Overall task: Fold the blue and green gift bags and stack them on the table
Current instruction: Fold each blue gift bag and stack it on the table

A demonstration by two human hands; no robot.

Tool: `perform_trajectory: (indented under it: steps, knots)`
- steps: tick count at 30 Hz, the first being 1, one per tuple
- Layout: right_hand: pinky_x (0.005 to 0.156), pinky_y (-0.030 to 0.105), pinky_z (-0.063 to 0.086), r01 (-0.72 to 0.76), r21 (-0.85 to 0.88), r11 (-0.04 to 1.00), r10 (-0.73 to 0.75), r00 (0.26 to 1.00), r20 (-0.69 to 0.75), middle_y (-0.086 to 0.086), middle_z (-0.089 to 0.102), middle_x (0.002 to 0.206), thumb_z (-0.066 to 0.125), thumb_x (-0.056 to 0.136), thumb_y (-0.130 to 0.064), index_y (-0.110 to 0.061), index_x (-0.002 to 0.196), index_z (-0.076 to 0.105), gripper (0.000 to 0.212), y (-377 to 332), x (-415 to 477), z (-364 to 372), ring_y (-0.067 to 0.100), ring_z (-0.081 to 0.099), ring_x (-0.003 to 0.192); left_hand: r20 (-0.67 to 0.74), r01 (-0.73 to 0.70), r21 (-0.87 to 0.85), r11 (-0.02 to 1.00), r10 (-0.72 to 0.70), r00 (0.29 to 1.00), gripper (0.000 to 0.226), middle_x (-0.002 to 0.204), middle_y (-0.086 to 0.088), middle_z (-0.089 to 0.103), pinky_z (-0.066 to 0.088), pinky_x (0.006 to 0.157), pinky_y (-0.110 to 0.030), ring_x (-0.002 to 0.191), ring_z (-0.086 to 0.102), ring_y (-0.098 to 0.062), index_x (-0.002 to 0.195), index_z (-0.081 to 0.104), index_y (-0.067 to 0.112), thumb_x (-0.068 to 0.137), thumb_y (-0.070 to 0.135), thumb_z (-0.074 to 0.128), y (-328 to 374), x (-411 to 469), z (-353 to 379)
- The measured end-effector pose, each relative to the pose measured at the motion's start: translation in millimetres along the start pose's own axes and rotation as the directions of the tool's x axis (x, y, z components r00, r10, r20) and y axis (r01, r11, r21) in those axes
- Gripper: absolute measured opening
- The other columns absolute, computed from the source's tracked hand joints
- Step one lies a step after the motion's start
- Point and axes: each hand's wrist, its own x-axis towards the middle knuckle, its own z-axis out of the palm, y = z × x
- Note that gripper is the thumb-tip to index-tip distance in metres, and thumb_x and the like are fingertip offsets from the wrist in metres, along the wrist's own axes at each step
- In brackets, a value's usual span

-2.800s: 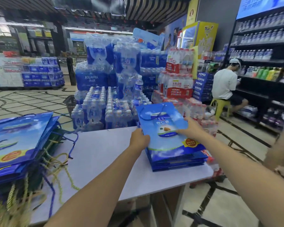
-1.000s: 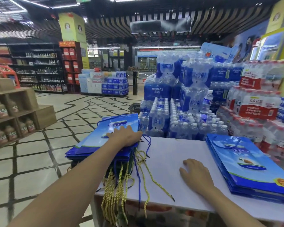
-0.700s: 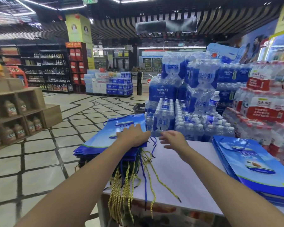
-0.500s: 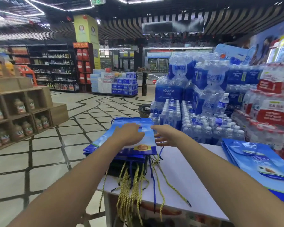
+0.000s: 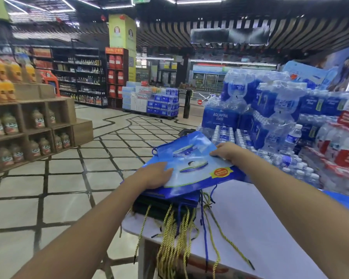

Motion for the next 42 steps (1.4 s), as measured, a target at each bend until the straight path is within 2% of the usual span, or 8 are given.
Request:
perform_trajectory:
  steps: [3,6,10,14,18,30,35,42]
  knots:
    - [0.063,0.037,0.041,0.067,-0.007,0.998,-0.067,0.998,-0.011,0.017,0.062,0.087,0.072,0.095,-0.018,0.007,0.124,0.063,0.039,-2,4,-16,0.025,0.052,0.071,0.005,0.041,0.069,0.997,-0.041,0.999,0.047,0.154,-0.006,0.049,0.037,0.113,-0.045,0.138,0.048,-0.029,0.136,0.051,0.020,0.107,0.049,0.027,-6,6,7]
    - [0.081,0.045,0.054,0.127,-0.002,0.992,-0.127,0.992,-0.028,0.015,0.069,0.112,0.073,0.094,-0.013,0.002,0.127,0.063,0.038,-7,2,-30,0.029,0.064,0.090,0.002,0.042,0.099,0.994,-0.043,0.999,0.049,0.153,-0.008,0.049,0.038,0.111,-0.050,0.137,0.048,-0.031,0.139,0.049,0.022,0.105,0.049,0.027,-6,8,13]
    - [0.092,0.044,0.056,0.183,0.014,0.983,-0.182,0.981,-0.068,0.012,0.066,0.116,0.071,0.095,-0.008,-0.002,0.132,0.062,0.039,-15,-2,-46,0.033,0.068,0.102,-0.008,0.036,0.168,0.985,-0.035,0.999,0.052,0.150,-0.010,0.049,0.038,0.111,-0.053,0.137,0.047,-0.032,0.141,0.048,0.019,0.105,0.049,0.024,-6,10,18]
    - [0.084,0.044,0.060,0.242,-0.040,0.969,-0.244,0.968,-0.057,0.014,0.073,0.109,0.073,0.093,-0.009,-0.007,0.121,0.070,0.029,-22,-1,-58,0.029,0.070,0.088,0.004,0.036,0.192,0.981,-0.038,0.999,0.055,0.162,-0.007,0.034,0.031,0.116,-0.058,0.148,0.034,-0.032,0.156,0.031,0.034,0.105,0.050,0.020,-6,11,23]
    - [0.091,0.049,0.060,0.262,-0.087,0.961,-0.267,0.962,-0.054,0.011,0.073,0.113,0.075,0.092,-0.013,-0.011,0.118,0.072,0.026,-28,-1,-66,0.030,0.072,0.099,0.032,0.043,0.232,0.972,-0.052,0.998,0.055,0.169,-0.005,0.021,0.024,0.121,-0.058,0.154,0.023,-0.031,0.162,0.017,0.037,0.108,0.048,0.017,-3,10,22]
    - [0.081,0.031,0.045,0.326,-0.464,0.823,-0.428,0.894,-0.131,0.000,0.069,0.113,0.072,0.091,-0.018,-0.022,0.127,0.071,0.036,-15,-2,-109,0.021,0.062,0.101,0.089,-0.003,0.308,0.951,-0.026,0.996,0.056,0.173,-0.003,0.009,0.017,0.125,-0.055,0.158,0.012,-0.029,0.164,0.012,0.039,0.109,0.052,0.016,0,7,22]
    - [0.089,0.049,0.055,0.234,-0.661,0.713,-0.466,0.862,-0.198,-0.005,0.064,0.132,0.063,0.096,-0.036,-0.039,0.136,0.061,0.039,-8,-6,-121,0.027,0.060,0.118,0.087,-0.003,0.307,0.952,-0.025,0.996,0.055,0.173,-0.003,0.010,0.019,0.124,-0.055,0.158,0.013,-0.028,0.163,0.013,0.040,0.109,0.052,0.015,0,8,22]
    - [0.082,0.044,0.054,0.230,-0.673,0.703,-0.491,0.842,-0.225,-0.004,0.067,0.131,0.056,0.099,-0.035,-0.042,0.133,0.061,0.035,-2,-10,-99,0.030,0.062,0.115,-0.060,-0.139,0.199,0.970,0.154,0.986,0.055,0.171,0.010,0.017,0.019,0.122,-0.062,0.157,0.018,-0.019,0.157,0.027,0.050,0.104,0.048,0.039,25,1,2]
